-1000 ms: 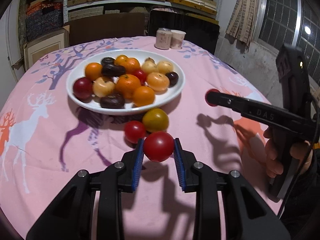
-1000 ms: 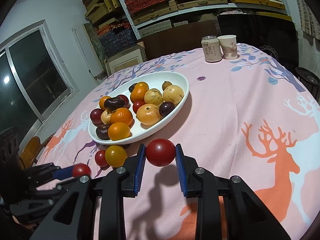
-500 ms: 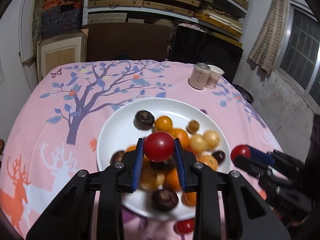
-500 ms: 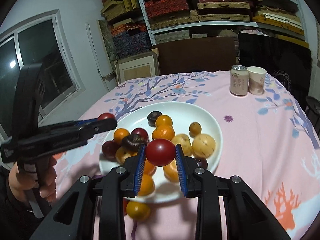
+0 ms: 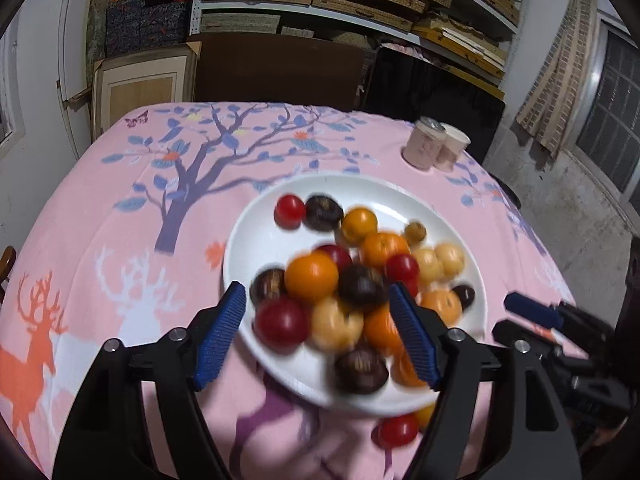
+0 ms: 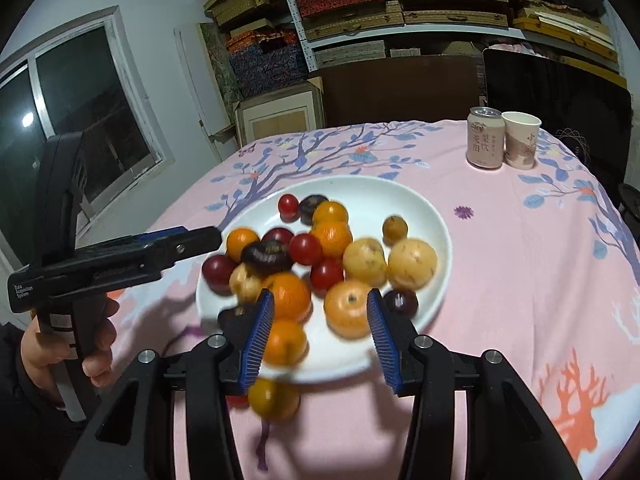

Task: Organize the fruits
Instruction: 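Carry both red tomatoes over the white plate and release them onto it, then grasp the yellow-orange tomato with the right tool while the left tool grasps the last red tomato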

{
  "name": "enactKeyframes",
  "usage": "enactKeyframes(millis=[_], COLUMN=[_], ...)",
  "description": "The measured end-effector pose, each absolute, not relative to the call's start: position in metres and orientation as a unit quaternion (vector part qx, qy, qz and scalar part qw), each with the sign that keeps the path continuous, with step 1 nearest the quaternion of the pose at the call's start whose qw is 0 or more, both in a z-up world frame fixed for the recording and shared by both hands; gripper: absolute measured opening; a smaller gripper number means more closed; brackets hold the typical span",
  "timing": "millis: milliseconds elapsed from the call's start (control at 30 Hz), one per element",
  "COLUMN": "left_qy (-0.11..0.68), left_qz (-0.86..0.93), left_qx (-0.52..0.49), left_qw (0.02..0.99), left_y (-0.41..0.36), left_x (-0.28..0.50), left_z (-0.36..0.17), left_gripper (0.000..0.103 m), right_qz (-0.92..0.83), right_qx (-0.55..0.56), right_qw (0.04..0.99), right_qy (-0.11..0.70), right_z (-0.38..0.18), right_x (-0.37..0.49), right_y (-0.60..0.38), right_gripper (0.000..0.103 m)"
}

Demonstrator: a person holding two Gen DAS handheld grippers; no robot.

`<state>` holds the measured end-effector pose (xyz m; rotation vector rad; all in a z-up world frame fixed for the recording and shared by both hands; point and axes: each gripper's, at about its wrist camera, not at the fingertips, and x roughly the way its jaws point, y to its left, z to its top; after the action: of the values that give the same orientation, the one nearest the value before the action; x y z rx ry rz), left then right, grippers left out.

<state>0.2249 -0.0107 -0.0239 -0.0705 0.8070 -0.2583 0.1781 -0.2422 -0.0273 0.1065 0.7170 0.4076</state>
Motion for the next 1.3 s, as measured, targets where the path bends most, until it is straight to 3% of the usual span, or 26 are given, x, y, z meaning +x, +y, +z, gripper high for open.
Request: enactKeyframes(millis=[233,500,667,767,1300], left_qy=[0.412,0.412,0.411,0.408,0.398], left_qz=[-0.123,-0.101,-0.100,-0.101,-0.132], left_qx=[0.039,0.052,0.050,0.055,0.133], left_qw=[0.902,0.904,0.905,0.906,0.898], left_y=[-0.022,-0.012,-0.012,-0.014,-0.085], left_x=[0.157,0.141,0.141,0.140,0.145], left_z=[-0.060,-0.076,-0.080,-0.081,-0.083], left_gripper=[0.084,0.085,0.085,0.085,0.085], right_qz=[0.196,0.191,0.198,0.206,0.182], right_qx=[0.008,-0.060,-0.020,0.003,0.115], right_qw=[0.908,0.900,0.892,0.893,0.918], right_qy=[0.370,0.386,0.406,0.401,0.334], right_z=[-0.049,-0.070,-0.075,-0.080,-0.060], right_x=[0.136,0.133,0.152,0.155,0.135], right_y=[-0.229,-0.197,-0.191,-0.191,-0.277], right_gripper=[0.053,0.051,0.049,0.037,0.036])
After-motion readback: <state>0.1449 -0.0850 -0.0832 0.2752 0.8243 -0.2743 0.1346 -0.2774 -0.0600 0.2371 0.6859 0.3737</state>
